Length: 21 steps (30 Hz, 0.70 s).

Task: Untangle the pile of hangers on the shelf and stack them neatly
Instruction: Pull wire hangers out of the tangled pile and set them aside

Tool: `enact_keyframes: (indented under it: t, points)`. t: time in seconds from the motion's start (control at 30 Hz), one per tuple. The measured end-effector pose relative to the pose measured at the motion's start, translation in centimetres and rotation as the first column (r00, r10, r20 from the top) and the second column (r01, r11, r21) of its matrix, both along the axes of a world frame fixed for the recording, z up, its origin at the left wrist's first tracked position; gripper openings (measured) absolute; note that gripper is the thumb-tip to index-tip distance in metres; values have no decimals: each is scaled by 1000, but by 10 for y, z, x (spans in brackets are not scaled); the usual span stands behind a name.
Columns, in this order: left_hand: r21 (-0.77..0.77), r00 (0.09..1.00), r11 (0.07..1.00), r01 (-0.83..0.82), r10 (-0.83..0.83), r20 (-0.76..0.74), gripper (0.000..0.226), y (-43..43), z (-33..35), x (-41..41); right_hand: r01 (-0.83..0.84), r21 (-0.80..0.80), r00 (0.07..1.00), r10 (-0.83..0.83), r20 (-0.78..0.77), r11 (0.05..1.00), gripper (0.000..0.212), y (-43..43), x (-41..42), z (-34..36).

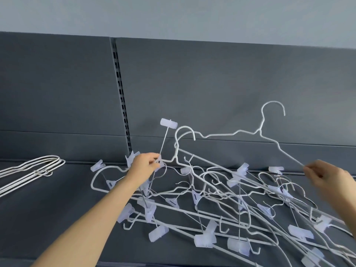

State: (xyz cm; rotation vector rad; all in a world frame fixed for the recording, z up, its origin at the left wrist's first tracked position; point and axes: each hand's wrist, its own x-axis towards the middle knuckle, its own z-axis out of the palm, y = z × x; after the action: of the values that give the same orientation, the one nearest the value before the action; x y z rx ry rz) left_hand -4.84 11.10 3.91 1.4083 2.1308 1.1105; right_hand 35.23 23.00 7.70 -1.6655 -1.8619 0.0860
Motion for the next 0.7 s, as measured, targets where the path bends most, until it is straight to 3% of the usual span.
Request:
enact_keyframes:
  t: [0.07,0.13,0.2,0.4,0.5,0.63,0.7]
  points:
    - [20,1000,1000,-11,11,-23,31,4,-1,6,16,20,999,-16,-30,1000,15,-3,2,5]
    - [61,997,998,-9,14,-82,14,8,0,13,41,26,996,-39,-74,999,15,-5,2,8]
    - [76,992,997,26,-16,-125,12,11,2,19,58,23,995,-56,-85,998,16,-7,3,10]
    - [109,995,989,98,-95,-36,9,13,27,37,65,44,995,-62,-79,997,16,-21,12,22]
    - [77,990,987,141,-142,7,6,12,42,40,73,100,997,-75,14,992,19,-17,44,27]
    - [42,989,989,143,-144,19,9,12,49,43,41,168,968,-81,239,985,52,17,100,23]
    - [44,991,991,130,-131,21,8,12,47,48,47,231,961,-107,256,972,35,11,102,25]
